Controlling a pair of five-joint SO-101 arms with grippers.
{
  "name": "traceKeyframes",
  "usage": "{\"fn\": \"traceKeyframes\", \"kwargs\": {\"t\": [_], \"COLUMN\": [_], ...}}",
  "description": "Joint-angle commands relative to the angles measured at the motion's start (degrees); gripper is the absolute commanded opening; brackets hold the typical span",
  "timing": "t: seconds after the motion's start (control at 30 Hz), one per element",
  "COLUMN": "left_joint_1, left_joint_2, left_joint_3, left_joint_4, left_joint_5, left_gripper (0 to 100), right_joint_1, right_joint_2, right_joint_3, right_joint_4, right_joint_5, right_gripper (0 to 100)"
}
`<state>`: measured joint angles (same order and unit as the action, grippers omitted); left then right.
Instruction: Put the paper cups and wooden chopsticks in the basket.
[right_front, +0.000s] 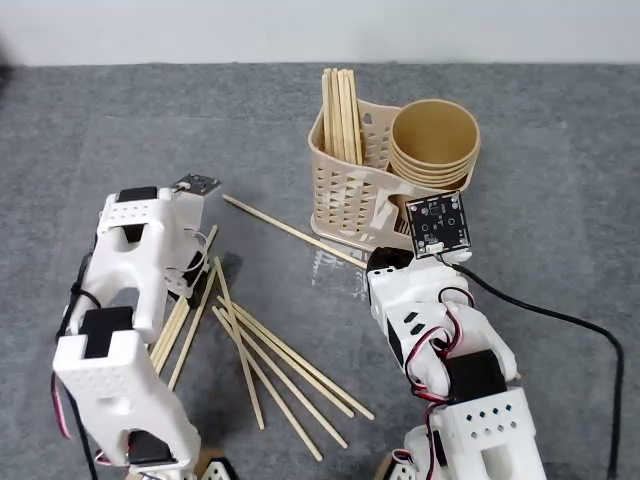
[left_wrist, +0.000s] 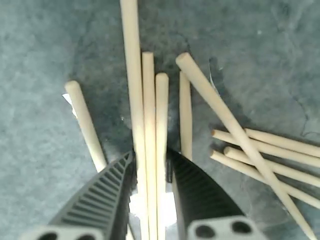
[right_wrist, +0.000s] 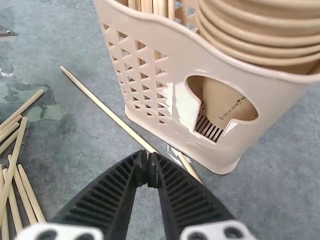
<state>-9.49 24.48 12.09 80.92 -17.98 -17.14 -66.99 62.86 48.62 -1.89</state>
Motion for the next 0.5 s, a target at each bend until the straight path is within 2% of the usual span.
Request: {"fn": "traceKeyframes", "kwargs": {"t": [0.0,0.47], "left_joint_1": [1.1,1.5], "left_joint_2": [3.2,3.3], "left_joint_3": [0.0,-2.3], "left_joint_4": [1.7,3.7], "left_joint_5": [-0.9,-0.8], "left_gripper": [1,1], "right_joint_1": [0.7,0.7], "right_joint_2": [-1.1,-1.1], "right_joint_3": [-0.3,-0.3], "right_joint_4": [0.1,0.0], "right_joint_5": [-0.7,-0.7], "right_gripper": [1.7,1.7]}}
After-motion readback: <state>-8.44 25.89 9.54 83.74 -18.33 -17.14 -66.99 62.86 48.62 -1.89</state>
